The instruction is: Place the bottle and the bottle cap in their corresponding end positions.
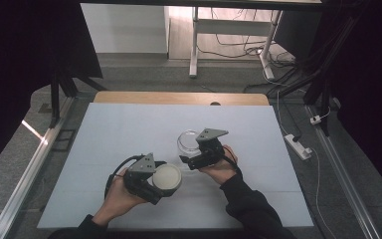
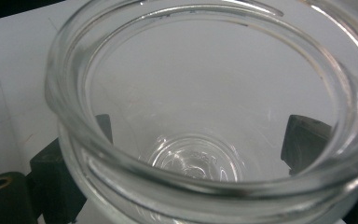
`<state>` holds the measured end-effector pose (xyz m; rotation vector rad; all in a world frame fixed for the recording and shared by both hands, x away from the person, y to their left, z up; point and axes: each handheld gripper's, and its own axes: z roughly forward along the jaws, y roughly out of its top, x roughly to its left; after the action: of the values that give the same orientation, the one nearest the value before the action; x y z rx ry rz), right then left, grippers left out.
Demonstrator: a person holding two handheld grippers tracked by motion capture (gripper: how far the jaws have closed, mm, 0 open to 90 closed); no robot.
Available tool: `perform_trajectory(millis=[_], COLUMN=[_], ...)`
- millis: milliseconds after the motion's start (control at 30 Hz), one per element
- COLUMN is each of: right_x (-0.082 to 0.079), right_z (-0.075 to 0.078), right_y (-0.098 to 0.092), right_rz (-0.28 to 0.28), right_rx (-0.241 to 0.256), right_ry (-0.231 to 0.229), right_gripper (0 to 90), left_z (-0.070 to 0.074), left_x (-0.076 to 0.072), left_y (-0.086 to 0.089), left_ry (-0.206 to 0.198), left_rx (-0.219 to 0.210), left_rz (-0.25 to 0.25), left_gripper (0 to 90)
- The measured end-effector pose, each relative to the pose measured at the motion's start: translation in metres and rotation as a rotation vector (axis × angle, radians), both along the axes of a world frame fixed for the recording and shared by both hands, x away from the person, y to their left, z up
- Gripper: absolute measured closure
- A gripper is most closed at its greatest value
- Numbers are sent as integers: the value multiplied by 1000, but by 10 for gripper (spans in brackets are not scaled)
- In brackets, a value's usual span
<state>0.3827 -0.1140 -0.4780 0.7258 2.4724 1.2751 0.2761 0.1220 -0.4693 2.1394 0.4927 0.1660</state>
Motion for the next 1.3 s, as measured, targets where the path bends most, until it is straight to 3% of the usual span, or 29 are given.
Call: perform_trajectory(millis=[433,933,1300], right_x=[17,37,54], right_z=[-3,-9,-16], right_y=[7,18,31], right_rz=[-23,-43,-61], right_rx=[-6,-18,-27], right_ry=[-1,-5,-3], right_gripper=[65,65,65], left_z=[-17,-38,-52], left_x=[8,18,26], left_y=[-14,-30,-39], left_ry=[17,-12,-12], left_rx=[8,49,82], left_rz=[-19,-27,-24], left_gripper=[81,81,81])
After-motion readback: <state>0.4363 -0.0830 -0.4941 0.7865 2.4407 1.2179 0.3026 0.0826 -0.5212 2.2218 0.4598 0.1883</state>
